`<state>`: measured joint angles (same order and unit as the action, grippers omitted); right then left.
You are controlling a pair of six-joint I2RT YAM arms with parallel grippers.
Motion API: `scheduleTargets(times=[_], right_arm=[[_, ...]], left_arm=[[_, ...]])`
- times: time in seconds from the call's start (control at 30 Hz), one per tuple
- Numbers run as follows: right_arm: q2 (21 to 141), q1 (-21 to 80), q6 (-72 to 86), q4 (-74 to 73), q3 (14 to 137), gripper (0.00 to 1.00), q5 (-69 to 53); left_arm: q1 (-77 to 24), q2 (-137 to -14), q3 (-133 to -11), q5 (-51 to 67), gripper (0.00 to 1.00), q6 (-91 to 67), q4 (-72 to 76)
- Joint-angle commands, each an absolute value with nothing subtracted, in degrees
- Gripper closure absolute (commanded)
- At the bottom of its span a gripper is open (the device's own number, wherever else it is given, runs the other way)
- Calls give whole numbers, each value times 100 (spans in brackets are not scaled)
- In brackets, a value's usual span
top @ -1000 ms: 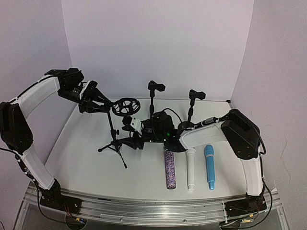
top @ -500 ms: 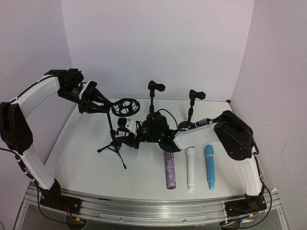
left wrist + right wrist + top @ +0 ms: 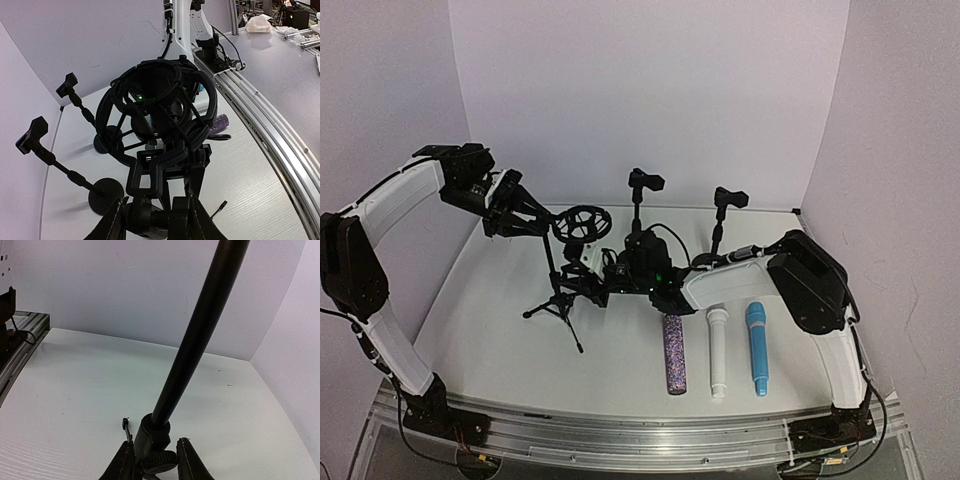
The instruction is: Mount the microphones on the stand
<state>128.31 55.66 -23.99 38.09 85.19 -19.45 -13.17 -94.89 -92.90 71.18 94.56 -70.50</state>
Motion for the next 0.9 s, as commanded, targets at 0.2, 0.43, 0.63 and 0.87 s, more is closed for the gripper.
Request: scheduleTargets(times=[0.2, 0.43, 0.63, 0.87], right_arm=[[13017, 5600, -2416, 3722, 8683, 76, -2021], [13052, 5603, -2423, 3676, 8762, 78, -1999], [13083, 5599, -2432, 3526, 8780, 96, -1961], [13031, 5599, -1532, 3330, 8726, 100, -2032]], left_arm=[[-1287, -9365, -9297, 7445, 100, 9546, -7198], [-1287, -9364, -9290, 7461, 100, 9573, -7218], [-1290, -9365, -9298, 7483, 100, 9589, -7225], [-1291, -9361, -9284, 7540, 100, 9614, -7218]])
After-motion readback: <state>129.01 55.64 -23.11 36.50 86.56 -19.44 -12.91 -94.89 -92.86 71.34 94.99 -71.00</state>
